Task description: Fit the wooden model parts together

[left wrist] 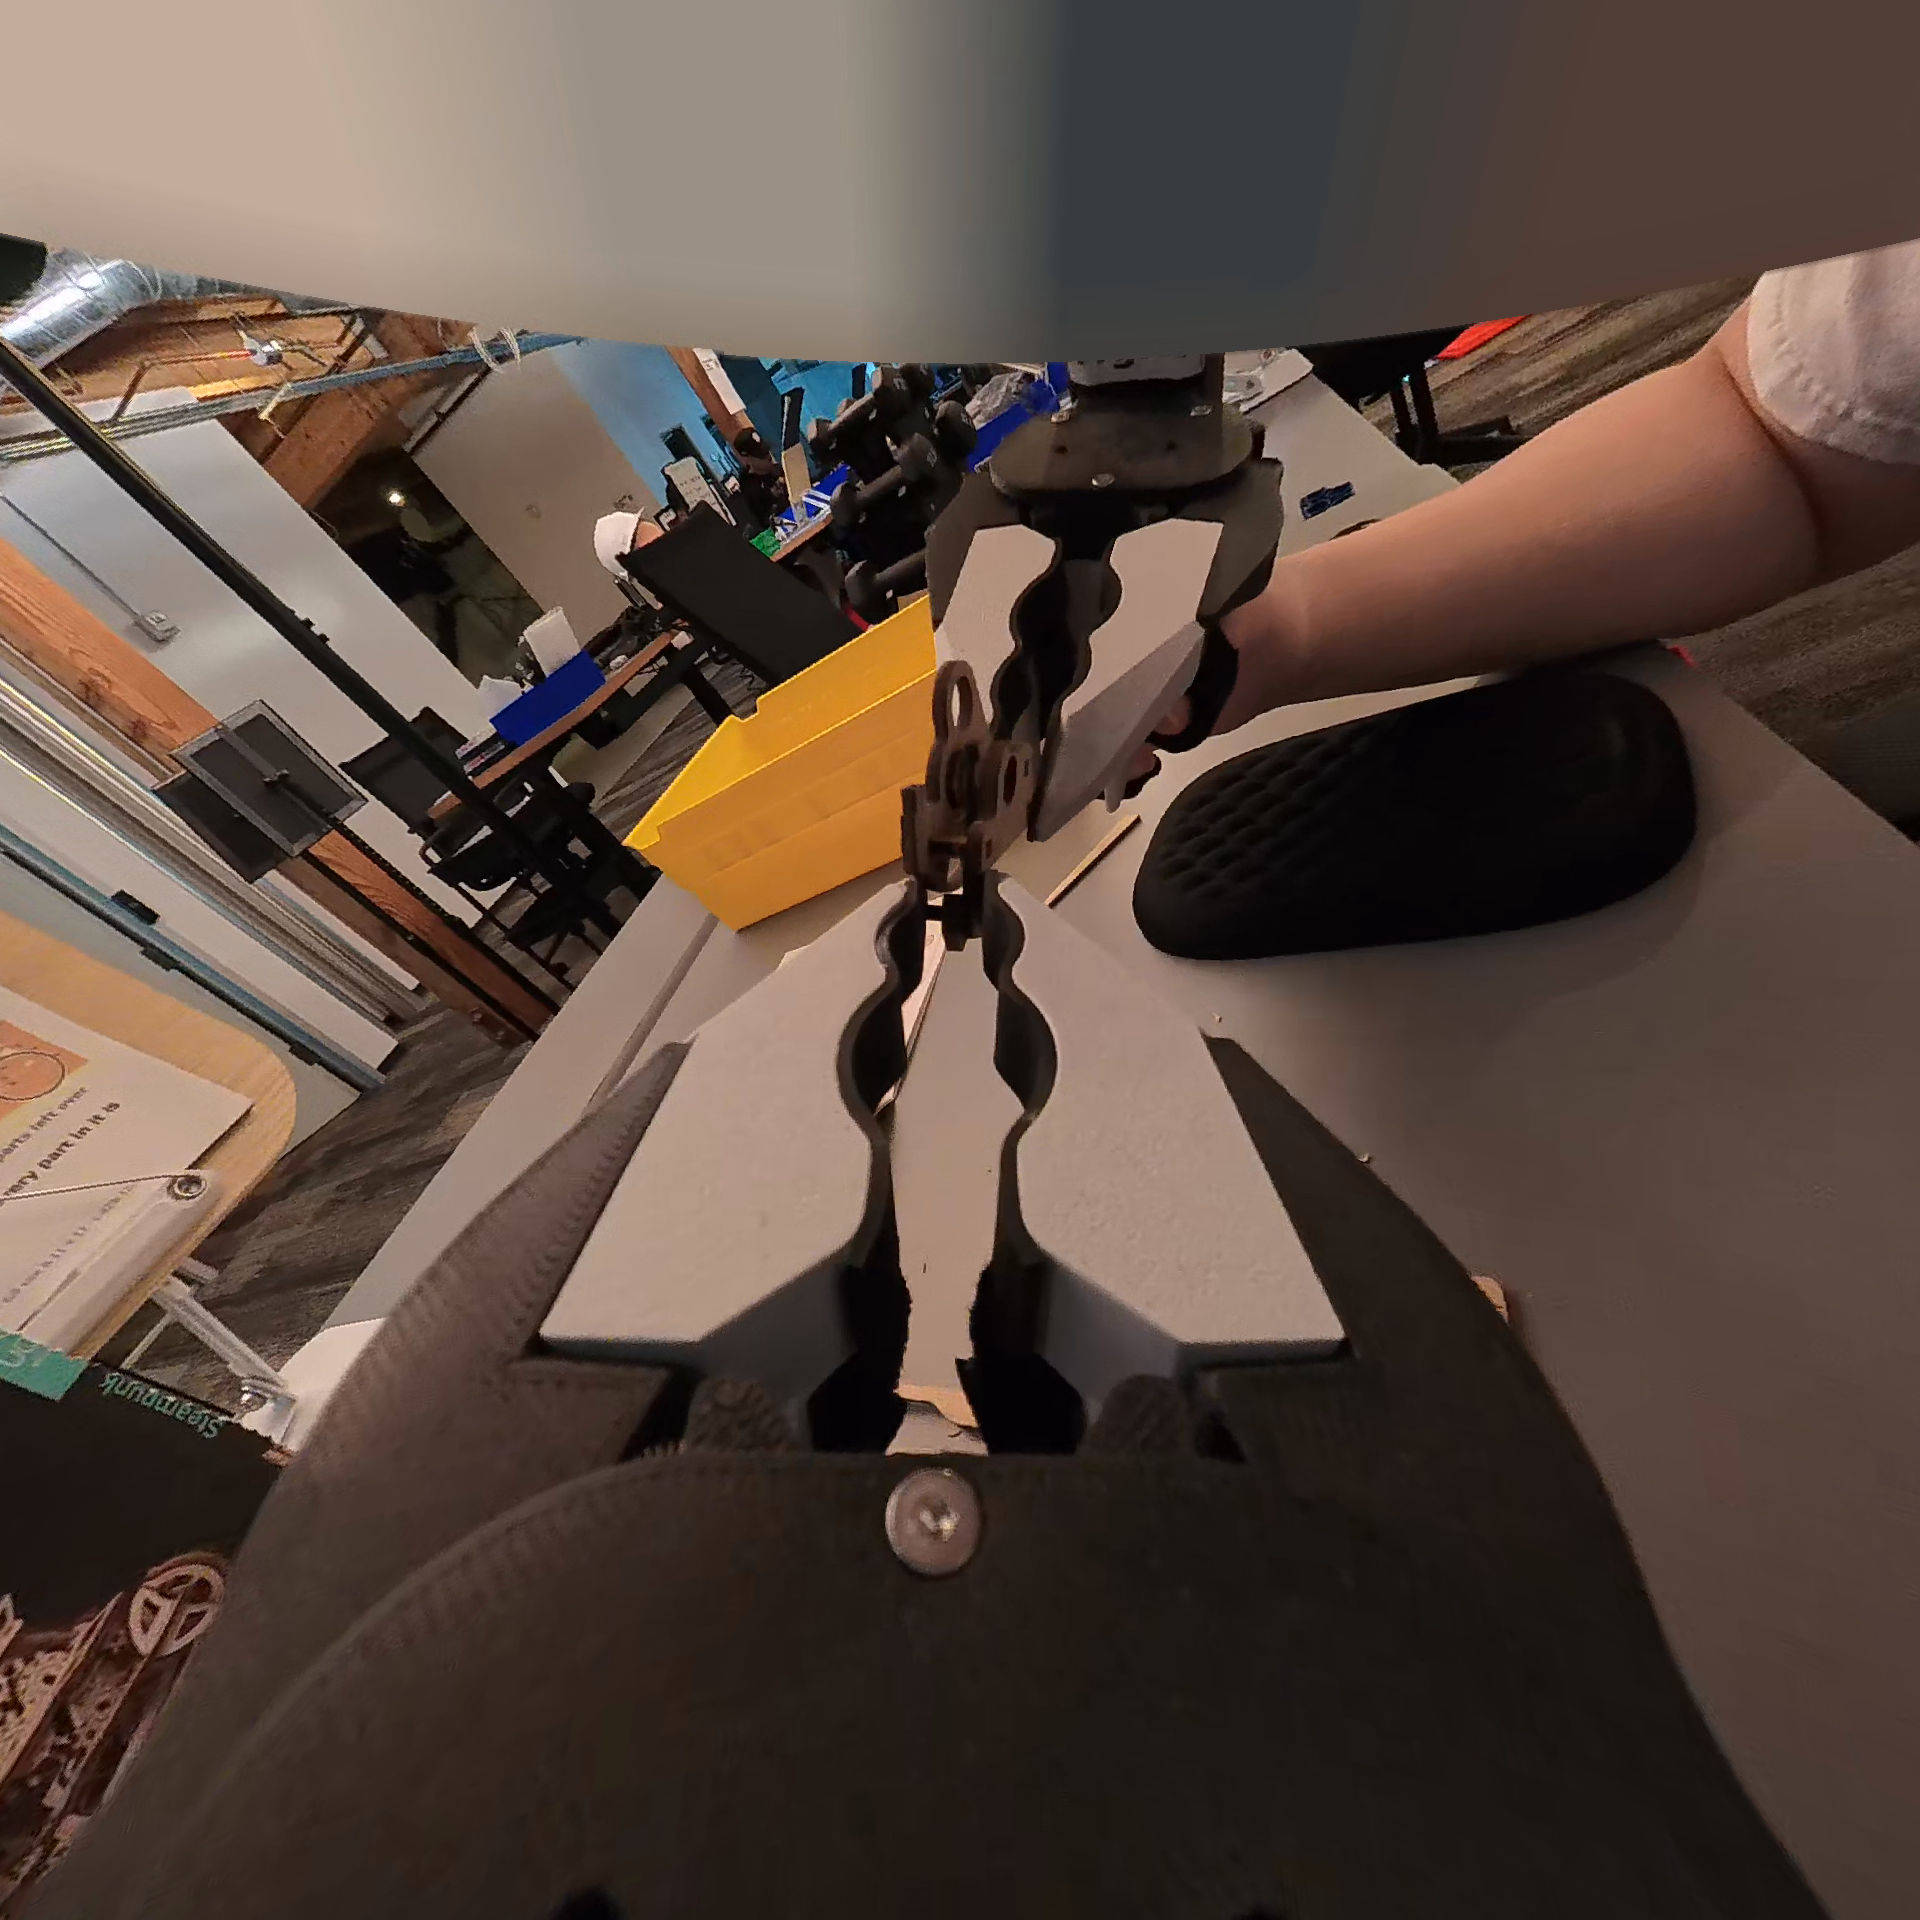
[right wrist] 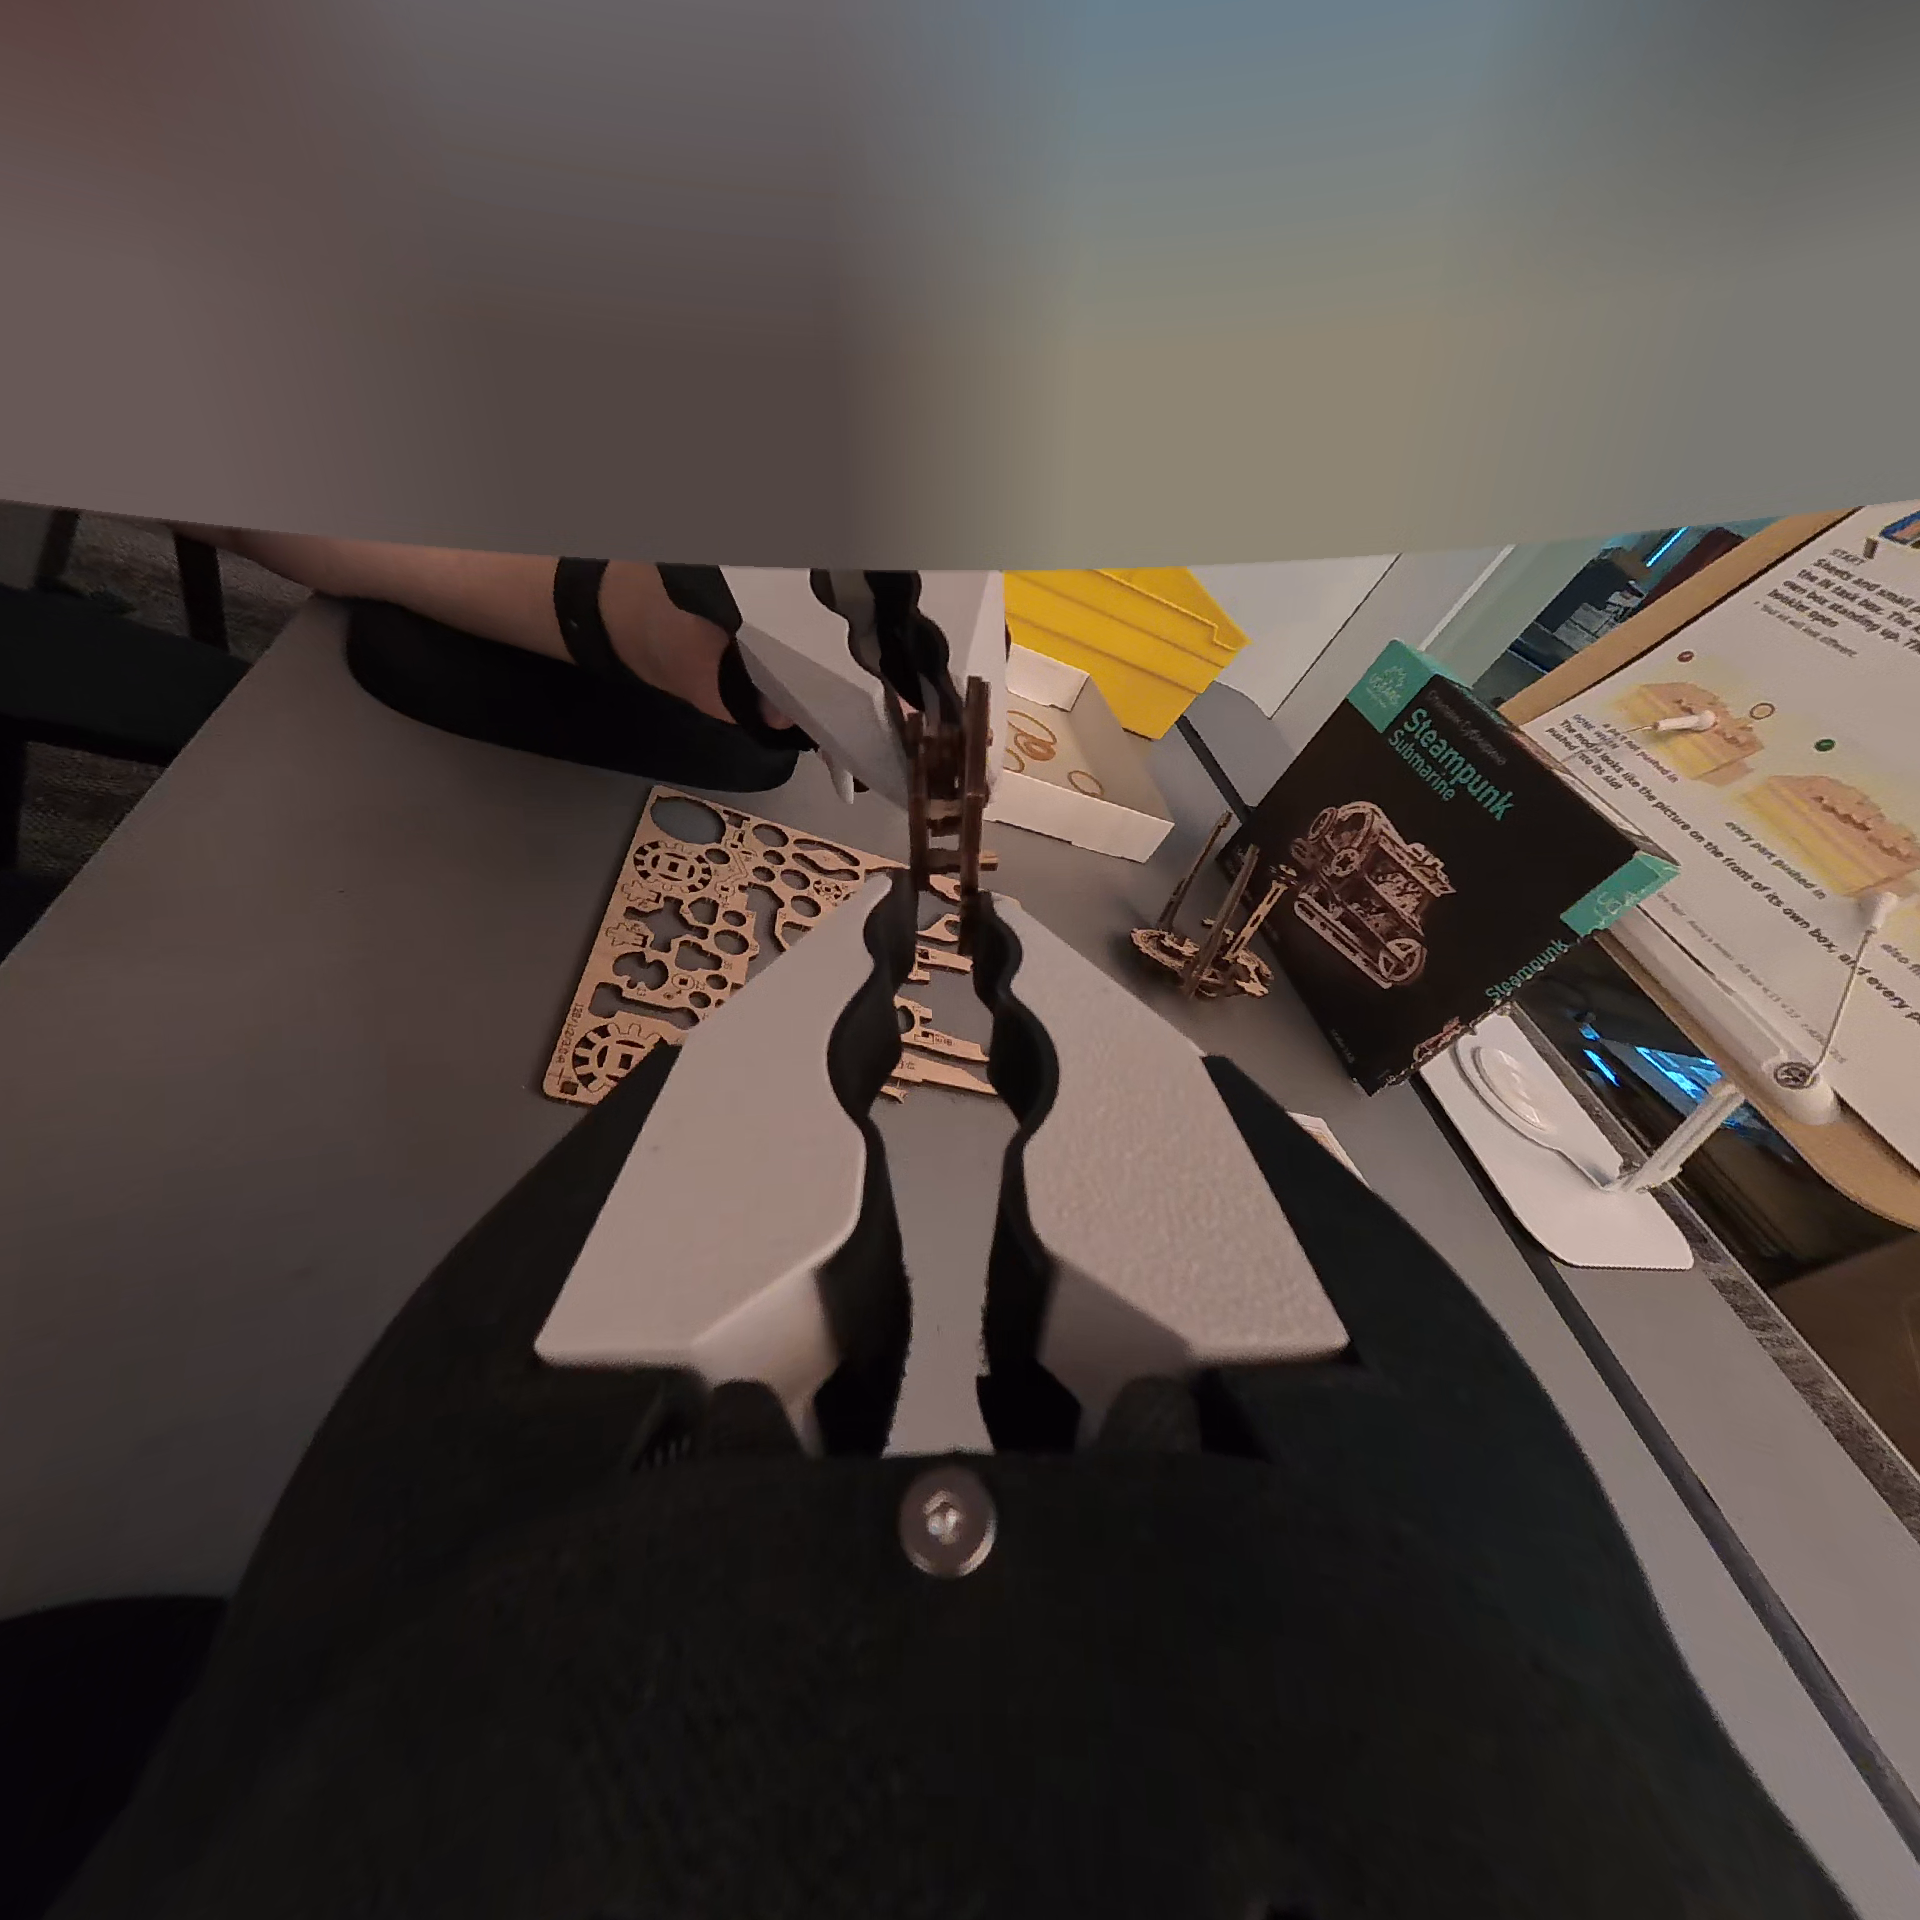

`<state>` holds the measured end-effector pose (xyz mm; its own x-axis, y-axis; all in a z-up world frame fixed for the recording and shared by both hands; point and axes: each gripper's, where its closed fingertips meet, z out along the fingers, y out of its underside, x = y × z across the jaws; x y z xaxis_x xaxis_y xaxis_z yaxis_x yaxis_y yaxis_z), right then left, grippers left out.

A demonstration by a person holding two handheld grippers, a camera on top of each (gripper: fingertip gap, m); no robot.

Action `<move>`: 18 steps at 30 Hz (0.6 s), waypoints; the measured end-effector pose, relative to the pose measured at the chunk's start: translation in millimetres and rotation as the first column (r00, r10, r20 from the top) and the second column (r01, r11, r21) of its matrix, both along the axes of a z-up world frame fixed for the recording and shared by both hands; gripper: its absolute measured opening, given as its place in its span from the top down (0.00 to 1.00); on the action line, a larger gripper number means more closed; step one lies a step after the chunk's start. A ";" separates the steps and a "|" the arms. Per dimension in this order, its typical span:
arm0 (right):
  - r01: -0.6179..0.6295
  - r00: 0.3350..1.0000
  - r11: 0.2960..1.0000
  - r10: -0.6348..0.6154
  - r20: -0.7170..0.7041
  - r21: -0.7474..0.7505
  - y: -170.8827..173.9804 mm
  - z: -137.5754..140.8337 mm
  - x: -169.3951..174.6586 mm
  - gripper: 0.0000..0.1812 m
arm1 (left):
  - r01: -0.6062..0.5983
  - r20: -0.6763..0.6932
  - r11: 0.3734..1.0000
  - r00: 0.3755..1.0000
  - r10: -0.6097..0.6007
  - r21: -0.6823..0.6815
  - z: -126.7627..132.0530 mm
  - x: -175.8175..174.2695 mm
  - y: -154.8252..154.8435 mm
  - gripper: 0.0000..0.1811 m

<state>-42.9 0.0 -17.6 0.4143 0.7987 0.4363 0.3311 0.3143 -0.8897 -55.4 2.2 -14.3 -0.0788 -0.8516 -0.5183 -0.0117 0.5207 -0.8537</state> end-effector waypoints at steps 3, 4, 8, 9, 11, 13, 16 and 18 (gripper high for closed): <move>0.006 1.000 1.000 -0.006 0.006 0.008 0.3 0.1 0.1 0.96 | -0.004 -0.005 1.000 1.000 0.004 -0.005 0.1 0.1 0.4 0.95; 0.009 1.000 1.000 -0.009 -0.002 0.000 1.6 0.5 0.4 0.95 | -0.010 -0.004 1.000 1.000 0.010 -0.008 0.3 0.2 1.4 0.95; -0.001 0.999 0.997 -0.003 -0.045 -0.083 8.5 -4.0 4.1 0.94 | -0.032 -0.028 0.999 0.999 0.032 -0.013 -5.1 2.5 5.7 0.95; 0.011 0.999 0.997 -0.014 -0.043 -0.071 10.3 -4.3 5.0 0.93 | -0.036 -0.032 0.999 0.999 0.036 -0.018 -6.1 3.0 6.4 0.95; 0.043 0.999 0.999 -0.044 -0.032 -0.023 12.6 -2.1 5.3 0.86 | -0.026 -0.037 0.999 0.999 0.025 -0.032 -6.1 2.8 5.4 0.95; 0.039 0.999 0.999 -0.038 -0.018 0.031 7.8 1.7 0.8 0.80 | -0.025 -0.038 0.999 0.999 0.024 -0.030 -6.0 3.0 4.5 0.95; 0.003 1.000 0.995 -0.003 0.000 0.101 -3.2 5.1 -7.6 0.82 | -0.016 -0.071 1.000 0.997 0.014 -0.026 -12.0 5.1 1.6 0.95; -0.006 1.000 0.994 0.005 0.008 0.111 -5.3 4.2 -9.1 0.87 | -0.006 -0.087 1.000 0.996 0.005 -0.017 -15.7 6.4 -1.0 0.95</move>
